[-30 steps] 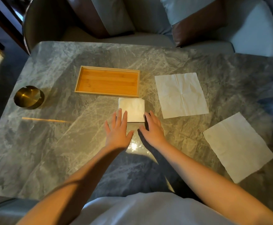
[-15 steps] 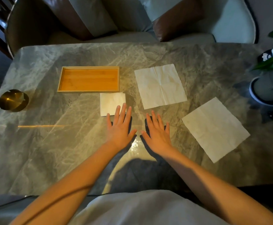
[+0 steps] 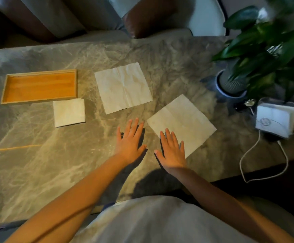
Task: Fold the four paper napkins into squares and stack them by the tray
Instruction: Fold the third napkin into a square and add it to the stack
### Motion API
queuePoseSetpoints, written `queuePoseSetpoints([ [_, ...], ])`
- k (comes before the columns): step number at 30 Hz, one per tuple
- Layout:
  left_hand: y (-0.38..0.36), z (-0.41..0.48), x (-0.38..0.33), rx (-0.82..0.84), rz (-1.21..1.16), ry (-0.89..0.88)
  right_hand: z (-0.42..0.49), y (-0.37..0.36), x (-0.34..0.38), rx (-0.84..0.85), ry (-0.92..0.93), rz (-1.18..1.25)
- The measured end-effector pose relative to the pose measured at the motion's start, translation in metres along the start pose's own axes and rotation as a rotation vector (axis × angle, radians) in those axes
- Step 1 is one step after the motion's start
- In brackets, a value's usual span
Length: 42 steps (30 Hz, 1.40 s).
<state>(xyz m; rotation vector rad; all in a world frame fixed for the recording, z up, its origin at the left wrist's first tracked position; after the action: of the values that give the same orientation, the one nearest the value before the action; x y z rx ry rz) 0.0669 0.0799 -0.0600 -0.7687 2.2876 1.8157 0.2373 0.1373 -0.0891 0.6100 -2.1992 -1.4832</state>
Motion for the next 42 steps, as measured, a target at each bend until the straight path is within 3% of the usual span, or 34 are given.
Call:
queuePoseSetpoints([
  [7,-0.029,0.023,-0.038,0.054,0.021,-0.005,-0.016,-0.002,-0.062,0.039,0.032,0.033],
  [14,-0.048,0.012,-0.036,0.122,0.011,0.024,-0.009,-0.005,-0.091,-0.044,0.258,0.007],
  [20,-0.056,-0.009,-0.015,0.091,-0.06,0.022,-0.001,-0.002,-0.1,-0.156,0.315,0.138],
  [25,-0.052,-0.014,-0.007,0.01,-0.146,-0.047,0.004,0.012,-0.102,-0.054,0.309,0.319],
  [33,-0.048,-0.027,0.0,-0.181,-0.481,0.166,-0.014,0.032,-0.104,0.112,0.397,0.376],
  [39,-0.045,-0.033,0.0,-0.146,-0.35,0.03,-0.019,0.027,-0.108,0.116,0.387,0.373],
  [42,-0.047,-0.035,-0.002,-0.133,-0.396,0.099,-0.015,0.026,-0.112,0.11,0.351,0.366],
])
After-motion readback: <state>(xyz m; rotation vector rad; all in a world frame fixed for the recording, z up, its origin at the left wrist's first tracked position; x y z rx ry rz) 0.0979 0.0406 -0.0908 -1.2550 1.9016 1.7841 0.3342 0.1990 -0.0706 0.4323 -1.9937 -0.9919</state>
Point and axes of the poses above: each hand's wrist, its own z-axis towards the middle knuckle, its own y-axis out of the back of the hand, x = y × z, the point moved 2 cm from there along z, towards the middle knuckle, and after that the axes turned 11 degrees about -z, right-handed, at the moved point
